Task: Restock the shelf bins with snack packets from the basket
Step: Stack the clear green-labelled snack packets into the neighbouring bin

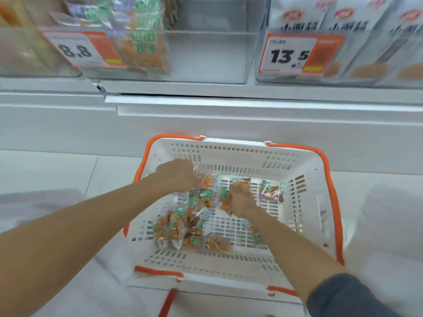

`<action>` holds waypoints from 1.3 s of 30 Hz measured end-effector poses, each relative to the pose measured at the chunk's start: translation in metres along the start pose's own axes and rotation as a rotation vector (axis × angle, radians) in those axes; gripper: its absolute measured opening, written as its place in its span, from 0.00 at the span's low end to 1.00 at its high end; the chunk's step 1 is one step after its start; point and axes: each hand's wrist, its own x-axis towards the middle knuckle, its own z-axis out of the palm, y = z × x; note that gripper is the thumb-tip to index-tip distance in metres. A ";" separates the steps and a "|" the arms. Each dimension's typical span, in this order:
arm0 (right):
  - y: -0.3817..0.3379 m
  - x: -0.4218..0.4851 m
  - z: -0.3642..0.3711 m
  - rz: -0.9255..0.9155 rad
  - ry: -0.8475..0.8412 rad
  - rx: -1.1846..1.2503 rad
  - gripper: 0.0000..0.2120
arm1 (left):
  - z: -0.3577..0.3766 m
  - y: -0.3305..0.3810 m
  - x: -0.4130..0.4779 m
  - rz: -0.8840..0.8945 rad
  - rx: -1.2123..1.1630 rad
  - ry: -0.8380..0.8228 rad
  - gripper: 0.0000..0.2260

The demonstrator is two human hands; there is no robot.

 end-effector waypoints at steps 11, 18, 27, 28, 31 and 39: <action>-0.013 0.004 0.036 -0.021 0.027 -0.264 0.07 | 0.007 -0.002 0.005 0.011 -0.001 -0.063 0.15; -0.024 -0.050 -0.050 0.074 -0.044 0.597 0.13 | -0.008 0.003 -0.002 0.056 -0.172 -0.014 0.14; -0.114 -0.135 -0.173 -0.113 0.343 1.131 0.12 | -0.034 0.031 -0.018 0.187 -0.829 0.286 0.35; -0.123 -0.142 -0.181 -0.116 0.449 1.047 0.19 | -0.038 0.033 -0.020 0.232 -0.855 0.385 0.35; -0.134 -0.146 -0.197 -0.126 0.710 0.816 0.30 | -0.052 0.035 -0.030 0.250 -0.872 0.604 0.33; -0.148 -0.157 -0.229 -0.147 0.849 0.833 0.29 | -0.086 0.034 -0.041 0.265 -0.834 0.834 0.27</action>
